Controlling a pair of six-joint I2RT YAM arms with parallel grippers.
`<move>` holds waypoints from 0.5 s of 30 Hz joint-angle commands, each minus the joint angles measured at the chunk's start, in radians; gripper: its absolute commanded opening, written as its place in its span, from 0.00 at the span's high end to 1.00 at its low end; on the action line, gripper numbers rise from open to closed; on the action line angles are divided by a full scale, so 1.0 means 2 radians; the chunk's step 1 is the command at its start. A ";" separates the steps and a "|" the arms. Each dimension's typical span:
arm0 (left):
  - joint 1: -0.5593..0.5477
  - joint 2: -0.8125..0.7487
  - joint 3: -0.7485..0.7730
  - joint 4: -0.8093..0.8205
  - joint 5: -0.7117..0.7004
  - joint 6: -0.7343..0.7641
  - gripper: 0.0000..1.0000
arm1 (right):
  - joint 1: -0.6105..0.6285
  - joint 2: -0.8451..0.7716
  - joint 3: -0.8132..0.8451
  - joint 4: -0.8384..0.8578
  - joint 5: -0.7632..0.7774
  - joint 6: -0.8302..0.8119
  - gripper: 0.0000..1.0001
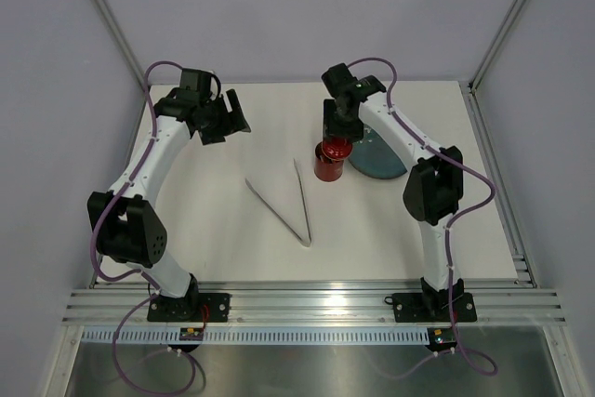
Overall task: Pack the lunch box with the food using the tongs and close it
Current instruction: Close the box lid on the packing box.
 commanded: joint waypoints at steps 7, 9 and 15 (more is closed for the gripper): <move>0.000 -0.012 -0.006 0.015 0.002 0.006 0.21 | 0.018 0.027 0.037 0.003 -0.028 -0.012 0.89; 0.000 -0.013 -0.006 0.015 0.001 0.006 0.21 | 0.021 0.033 0.042 0.002 -0.029 -0.012 0.89; 0.000 -0.014 -0.006 0.014 -0.001 0.007 0.21 | 0.026 0.039 0.042 0.000 -0.029 -0.012 0.89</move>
